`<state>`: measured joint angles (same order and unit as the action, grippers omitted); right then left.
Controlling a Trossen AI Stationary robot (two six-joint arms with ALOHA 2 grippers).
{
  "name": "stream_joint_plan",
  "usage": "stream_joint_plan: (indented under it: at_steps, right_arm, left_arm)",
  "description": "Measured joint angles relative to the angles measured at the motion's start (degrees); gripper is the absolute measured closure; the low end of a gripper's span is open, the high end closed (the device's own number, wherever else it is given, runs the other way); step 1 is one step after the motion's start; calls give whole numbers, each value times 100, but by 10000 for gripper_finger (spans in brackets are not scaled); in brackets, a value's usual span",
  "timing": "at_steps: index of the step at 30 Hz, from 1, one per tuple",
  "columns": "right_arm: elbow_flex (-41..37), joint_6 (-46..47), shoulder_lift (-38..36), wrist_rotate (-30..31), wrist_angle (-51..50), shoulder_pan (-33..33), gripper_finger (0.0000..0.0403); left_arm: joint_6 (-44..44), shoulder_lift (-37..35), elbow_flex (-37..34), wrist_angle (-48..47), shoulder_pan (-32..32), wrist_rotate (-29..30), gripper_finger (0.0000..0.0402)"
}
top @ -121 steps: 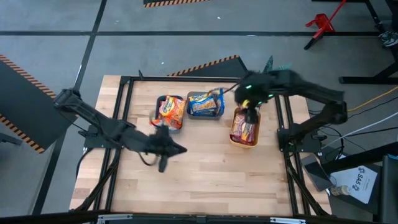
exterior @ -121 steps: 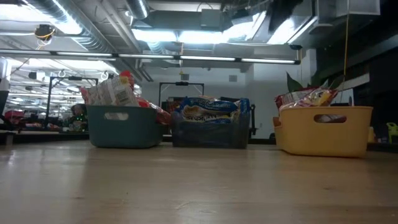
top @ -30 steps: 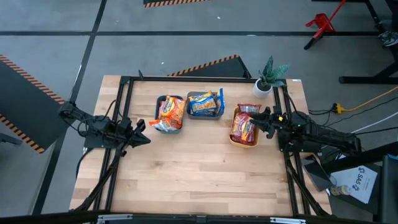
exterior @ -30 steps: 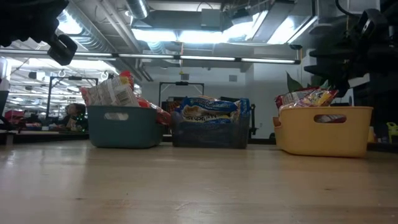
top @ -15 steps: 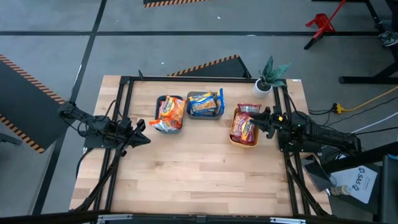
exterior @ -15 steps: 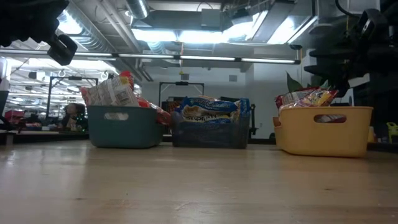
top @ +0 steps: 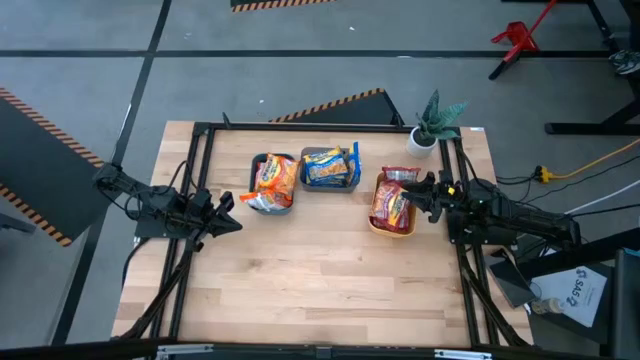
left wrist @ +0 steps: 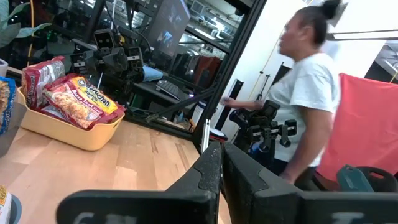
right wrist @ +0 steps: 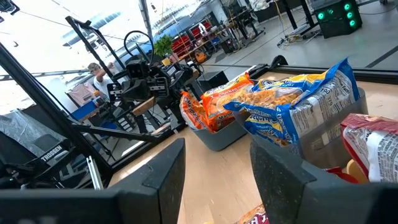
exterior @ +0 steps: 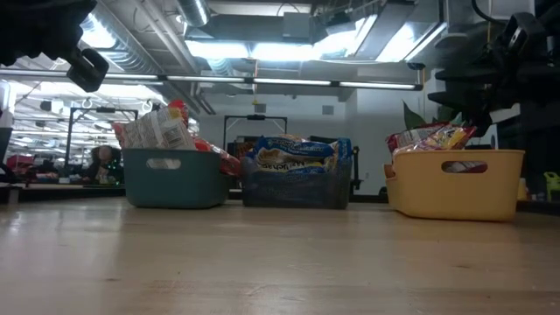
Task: Sort Maruchan noodles
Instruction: Return to Home Position
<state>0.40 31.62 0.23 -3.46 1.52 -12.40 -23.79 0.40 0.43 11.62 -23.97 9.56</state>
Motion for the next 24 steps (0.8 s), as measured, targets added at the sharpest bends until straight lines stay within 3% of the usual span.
stream_joint_plan:
  at_steps: [24]
  right_arm:
    - [-2,1,0,0,0,0,237]
  left_arm:
    - [0,0,0,0,-2,0,384]
